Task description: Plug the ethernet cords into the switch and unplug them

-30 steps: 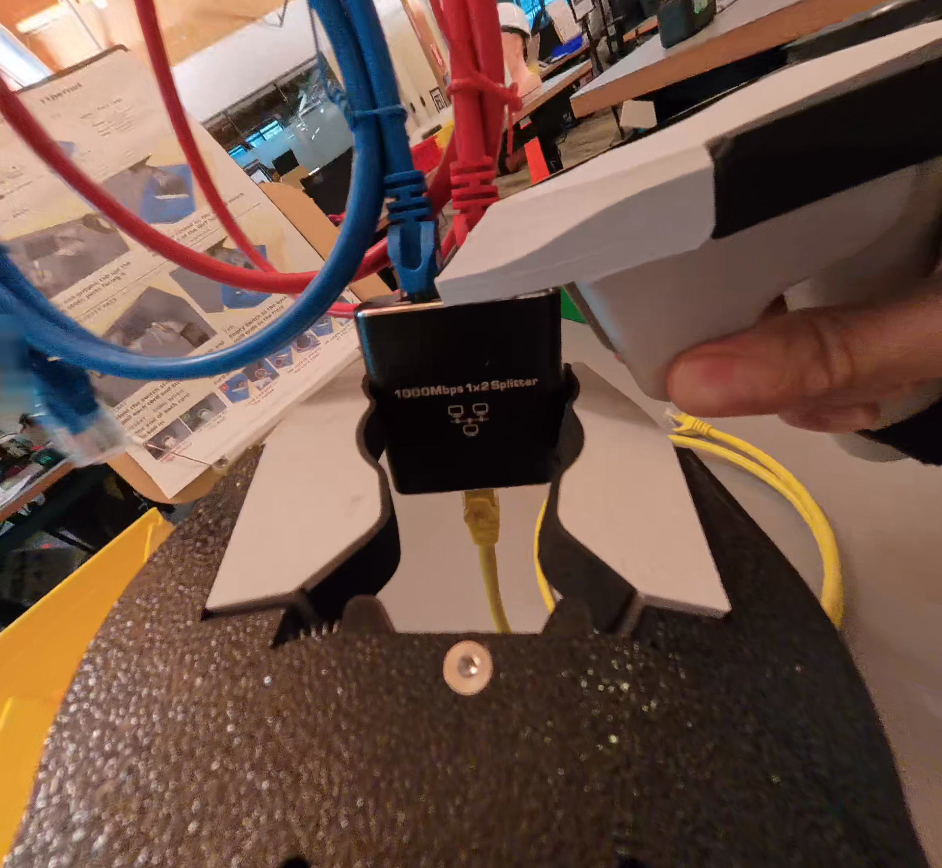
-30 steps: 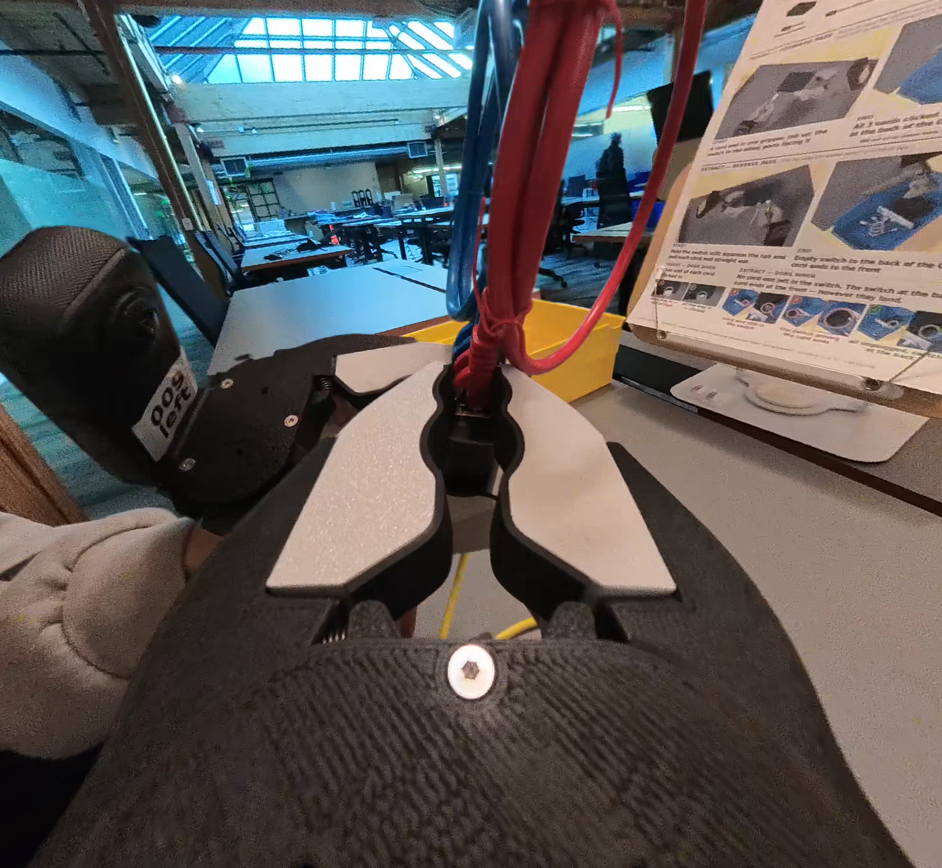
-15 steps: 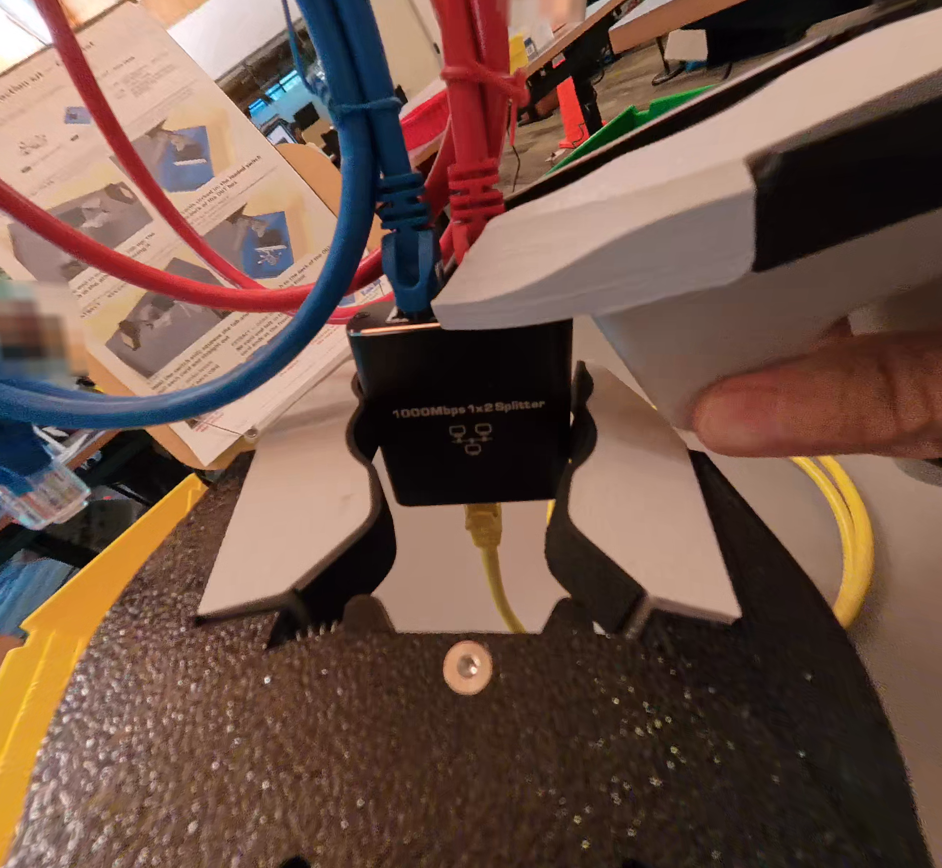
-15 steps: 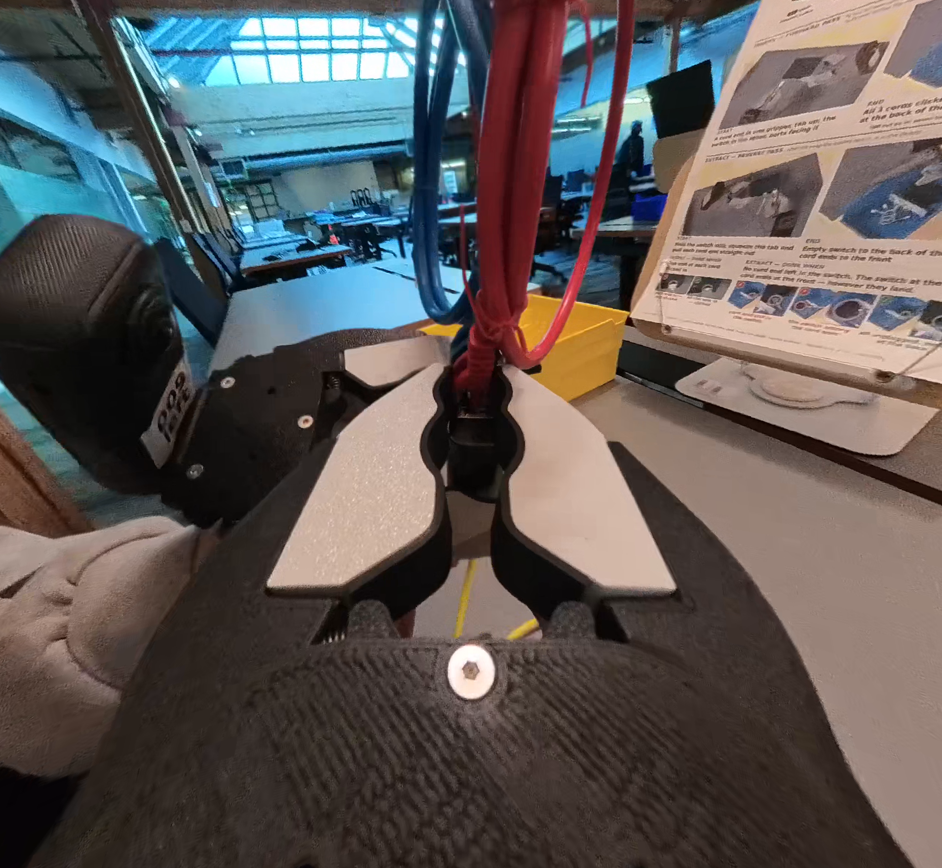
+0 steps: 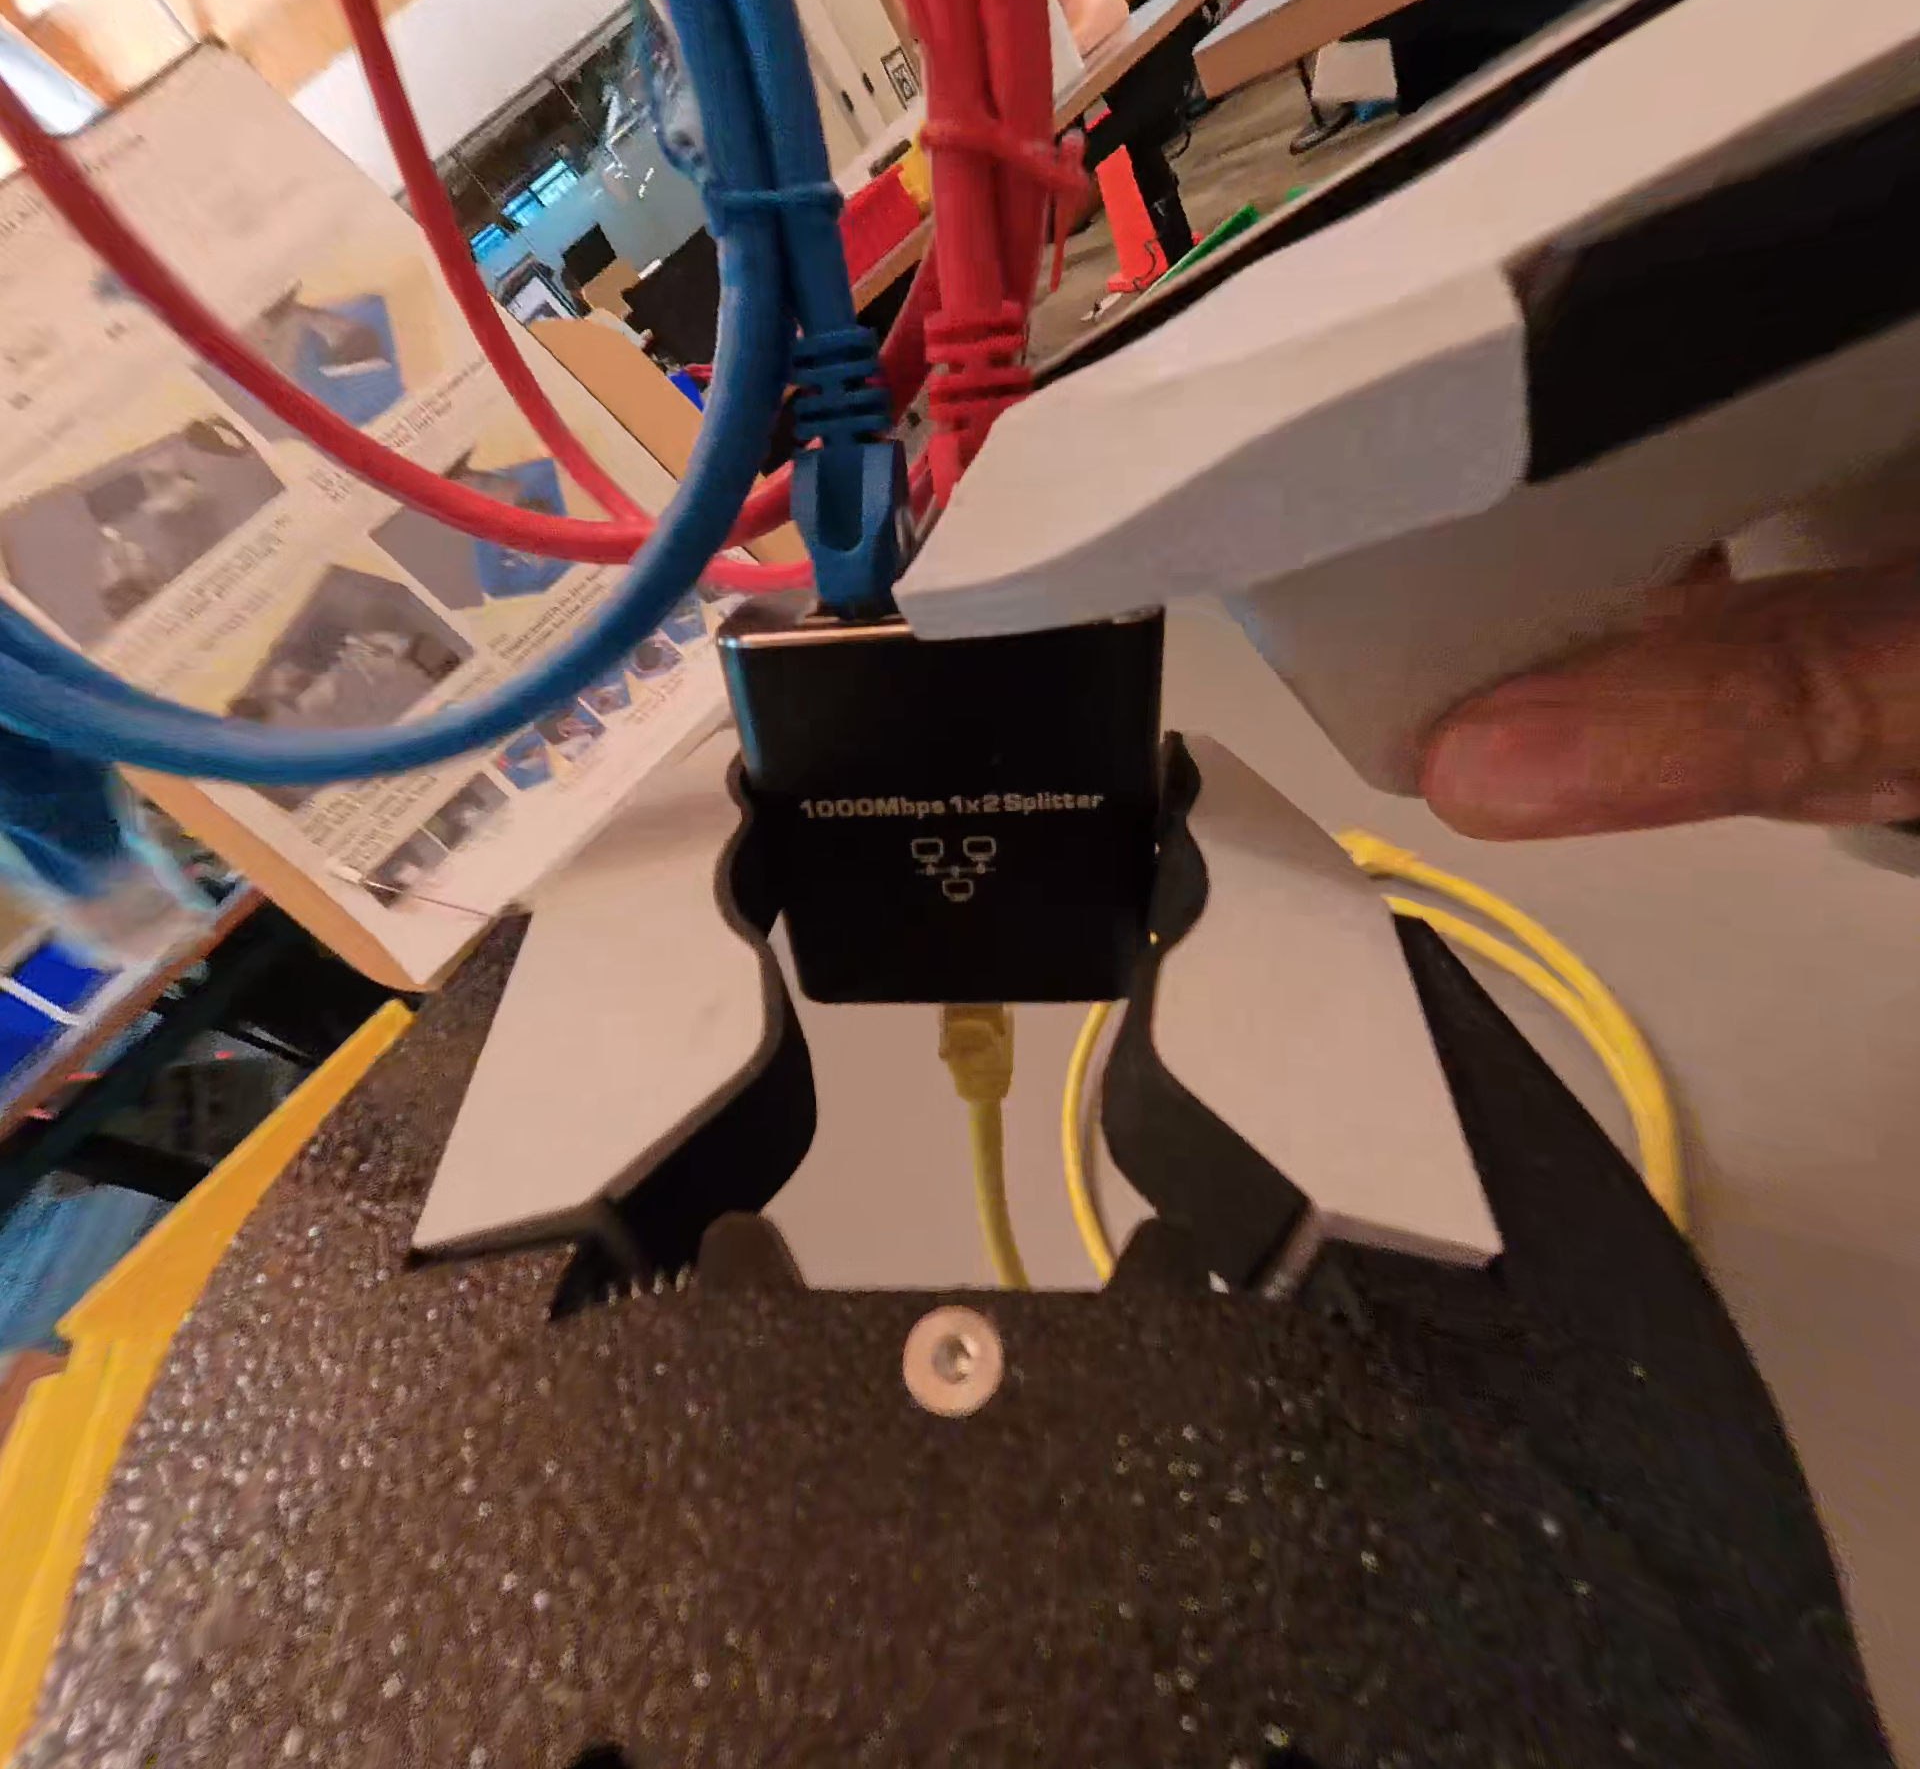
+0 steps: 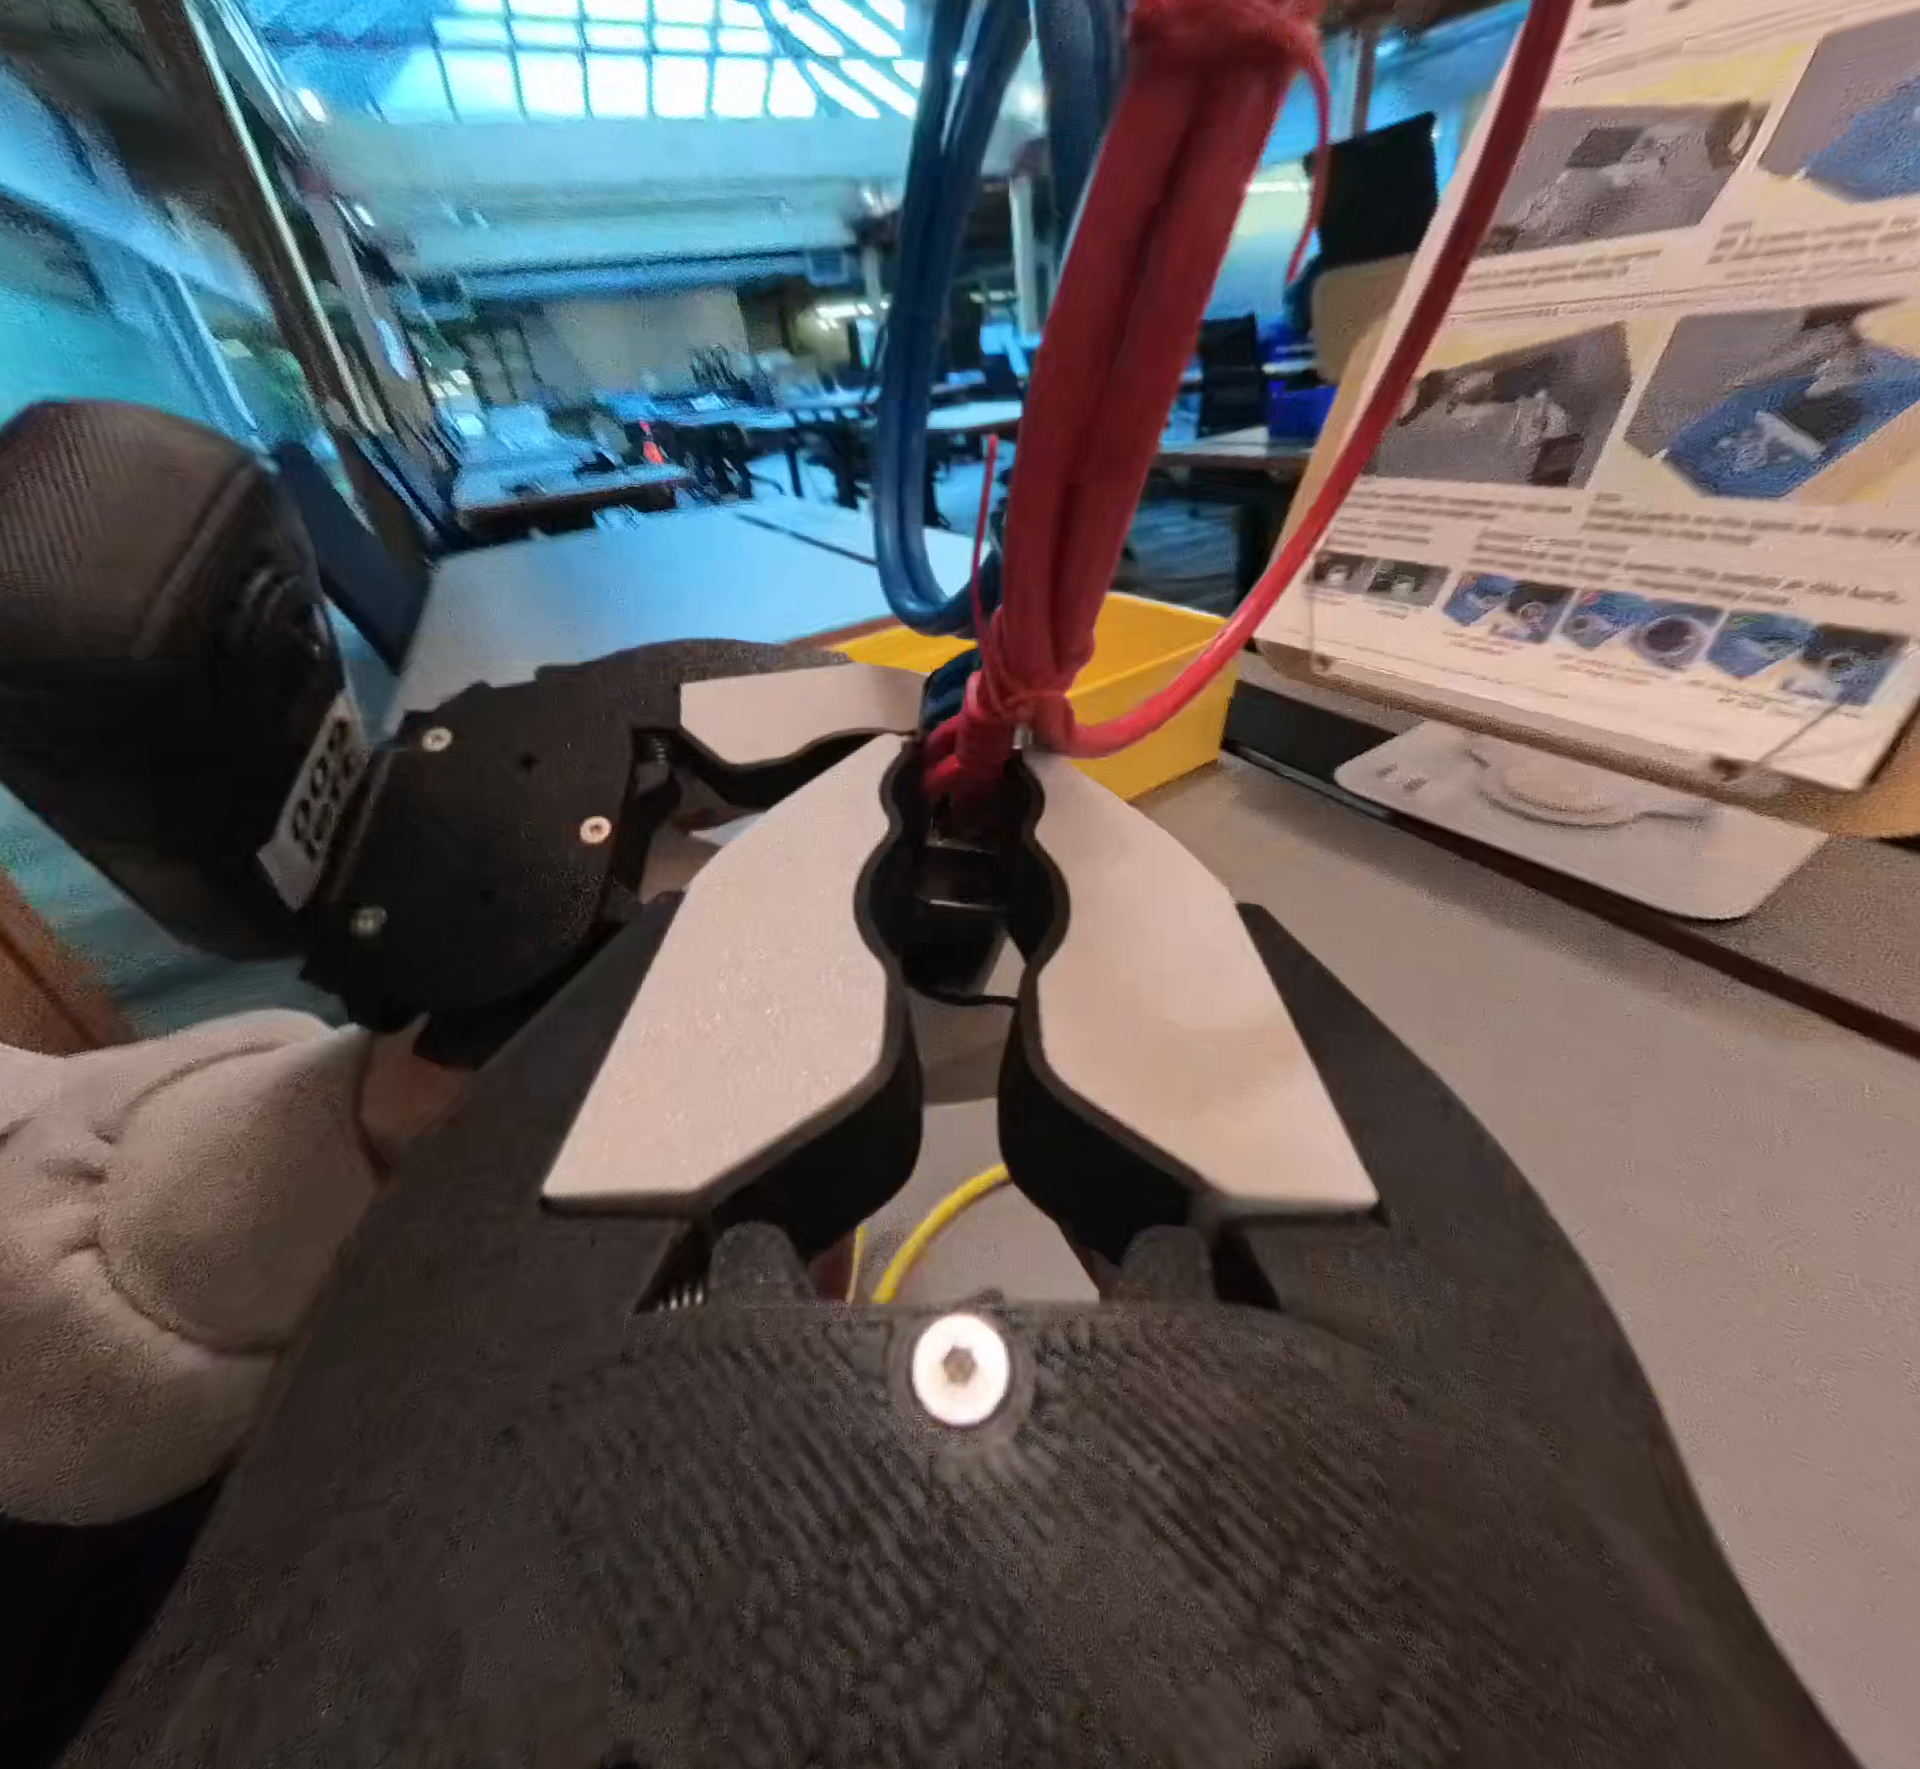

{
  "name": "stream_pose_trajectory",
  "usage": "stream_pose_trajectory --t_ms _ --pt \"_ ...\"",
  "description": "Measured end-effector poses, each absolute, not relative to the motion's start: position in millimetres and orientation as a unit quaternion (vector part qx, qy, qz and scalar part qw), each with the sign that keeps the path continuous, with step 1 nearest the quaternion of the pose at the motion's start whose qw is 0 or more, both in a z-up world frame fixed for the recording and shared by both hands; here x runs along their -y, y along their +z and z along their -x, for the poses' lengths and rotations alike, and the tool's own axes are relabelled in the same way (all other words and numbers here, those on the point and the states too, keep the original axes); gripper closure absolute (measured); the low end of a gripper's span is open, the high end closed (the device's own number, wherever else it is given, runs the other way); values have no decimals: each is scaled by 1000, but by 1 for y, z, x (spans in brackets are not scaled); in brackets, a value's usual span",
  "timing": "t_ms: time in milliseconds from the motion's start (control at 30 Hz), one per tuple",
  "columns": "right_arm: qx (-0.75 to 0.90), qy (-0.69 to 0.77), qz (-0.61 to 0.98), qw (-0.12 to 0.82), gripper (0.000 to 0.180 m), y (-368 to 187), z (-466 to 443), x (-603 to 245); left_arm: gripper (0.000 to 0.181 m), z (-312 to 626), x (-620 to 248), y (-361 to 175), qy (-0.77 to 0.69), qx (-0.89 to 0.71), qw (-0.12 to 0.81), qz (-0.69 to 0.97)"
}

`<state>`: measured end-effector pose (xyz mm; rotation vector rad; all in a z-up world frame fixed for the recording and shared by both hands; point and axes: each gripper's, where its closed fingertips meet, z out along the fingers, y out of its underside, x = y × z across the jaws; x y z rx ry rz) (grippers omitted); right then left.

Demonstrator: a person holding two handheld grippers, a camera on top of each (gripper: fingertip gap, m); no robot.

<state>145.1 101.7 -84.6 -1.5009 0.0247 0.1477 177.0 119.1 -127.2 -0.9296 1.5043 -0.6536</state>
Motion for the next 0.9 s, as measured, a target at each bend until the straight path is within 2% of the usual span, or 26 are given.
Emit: stream_pose_trajectory --t_ms 233,467,900 --pt "21 36 686 726 165 -86 -133 -108 111 -169 -123 -129 -297 -637 584 405" --pt "51 74 639 764 165 -66 -113 -105 108 -157 -126 -102 -282 -571 671 378" --pt "77 38 590 803 165 -45 -102 -95 106 -144 -133 -81 -264 -563 673 401"
